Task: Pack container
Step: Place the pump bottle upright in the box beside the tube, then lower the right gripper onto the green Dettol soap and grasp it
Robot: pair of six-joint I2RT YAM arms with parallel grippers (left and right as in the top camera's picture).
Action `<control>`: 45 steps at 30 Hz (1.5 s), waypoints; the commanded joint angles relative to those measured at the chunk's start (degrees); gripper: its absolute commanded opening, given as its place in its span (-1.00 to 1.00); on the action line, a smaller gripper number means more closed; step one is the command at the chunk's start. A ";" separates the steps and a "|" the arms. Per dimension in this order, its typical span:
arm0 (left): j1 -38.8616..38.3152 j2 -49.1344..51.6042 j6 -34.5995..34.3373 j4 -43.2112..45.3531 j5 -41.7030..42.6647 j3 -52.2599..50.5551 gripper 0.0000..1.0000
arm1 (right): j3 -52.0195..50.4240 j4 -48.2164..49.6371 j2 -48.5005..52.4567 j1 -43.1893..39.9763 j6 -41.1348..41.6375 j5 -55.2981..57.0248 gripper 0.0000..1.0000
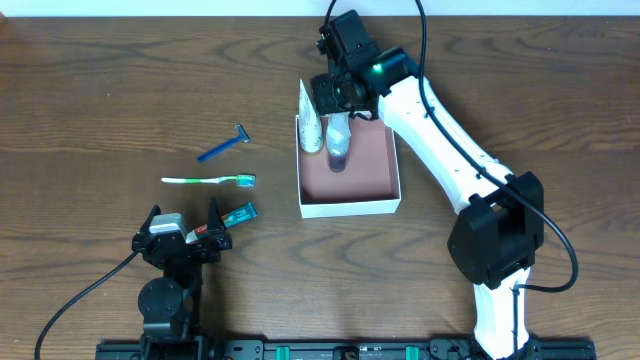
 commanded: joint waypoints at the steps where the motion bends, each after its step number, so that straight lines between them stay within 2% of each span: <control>1: 0.33 -0.04 0.28 -1.88 -0.28 -1.36 0.96 | 1.38 0.42 -1.01 -0.22 -1.18 0.15 0.19; 6: 0.33 -0.04 0.28 -1.86 -0.28 -1.36 0.96 | 3.93 -0.90 -2.34 -3.32 -1.18 0.13 0.28; 11: 0.33 -0.04 0.28 -1.86 -0.28 -1.36 0.96 | 7.69 -7.19 -5.03 -8.22 -1.70 0.15 0.45; 16: 0.33 -0.04 0.28 -1.88 -0.26 -1.36 0.96 | 10.23 -18.56 -8.76 -13.84 -2.51 0.17 0.50; 23: 0.33 -0.04 0.28 -1.88 -0.28 -1.36 0.96 | 9.09 -37.99 -10.10 -19.87 -4.09 3.65 0.93; 26: 0.33 -0.04 0.28 -1.88 -0.26 -1.36 0.96 | 6.62 -41.88 -10.10 -21.27 -5.05 4.61 0.98; 35: 0.33 -0.04 0.28 -1.86 -0.28 -1.36 0.96 | -5.40 -40.76 -10.10 -25.46 -11.93 5.14 0.99; 45: 0.33 -0.04 0.28 -1.88 -0.28 -1.36 0.96 | -20.96 -25.49 -10.10 -32.65 -24.00 4.66 0.98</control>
